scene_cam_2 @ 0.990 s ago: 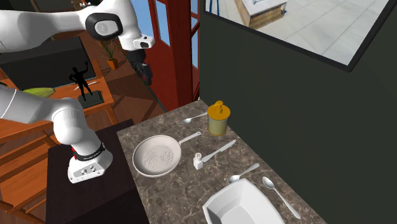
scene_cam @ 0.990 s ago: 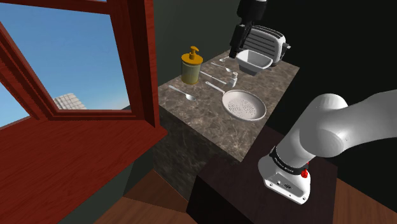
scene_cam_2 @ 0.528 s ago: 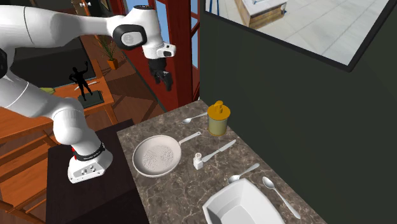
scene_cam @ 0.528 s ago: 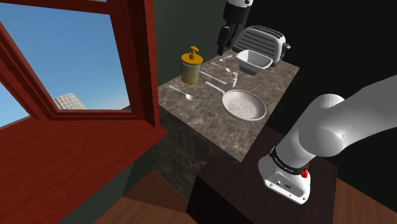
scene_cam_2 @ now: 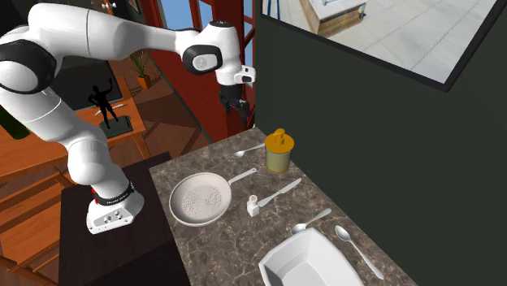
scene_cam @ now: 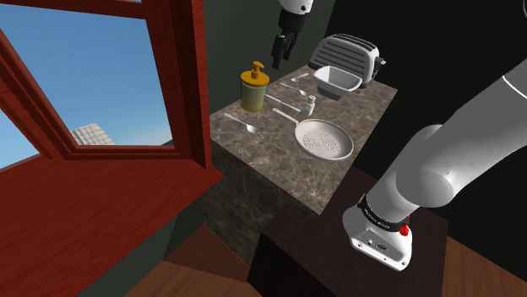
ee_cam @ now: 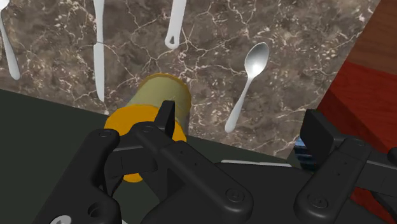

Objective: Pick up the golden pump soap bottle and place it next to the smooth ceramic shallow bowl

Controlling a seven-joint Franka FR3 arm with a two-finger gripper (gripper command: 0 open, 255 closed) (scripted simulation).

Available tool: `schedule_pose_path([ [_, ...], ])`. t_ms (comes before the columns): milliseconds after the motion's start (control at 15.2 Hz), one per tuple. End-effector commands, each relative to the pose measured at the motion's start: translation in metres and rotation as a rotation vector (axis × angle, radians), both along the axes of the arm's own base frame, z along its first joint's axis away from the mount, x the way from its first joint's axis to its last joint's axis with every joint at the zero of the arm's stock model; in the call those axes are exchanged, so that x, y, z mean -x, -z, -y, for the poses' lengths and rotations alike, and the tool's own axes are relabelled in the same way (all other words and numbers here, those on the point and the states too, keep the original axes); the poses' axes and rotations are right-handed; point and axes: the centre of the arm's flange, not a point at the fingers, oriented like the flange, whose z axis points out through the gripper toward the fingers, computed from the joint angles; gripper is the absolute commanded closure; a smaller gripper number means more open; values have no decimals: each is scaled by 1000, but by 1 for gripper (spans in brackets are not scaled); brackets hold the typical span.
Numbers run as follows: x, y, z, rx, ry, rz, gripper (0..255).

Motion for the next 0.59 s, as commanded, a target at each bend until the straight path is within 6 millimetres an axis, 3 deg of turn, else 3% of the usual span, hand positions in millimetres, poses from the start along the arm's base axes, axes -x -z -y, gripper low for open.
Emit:
schedule_pose_path([
  [0, -21, 9, 13, -3, -2, 3, 0],
  [528, -107, 44, 63, -19, -9, 13, 0],
])
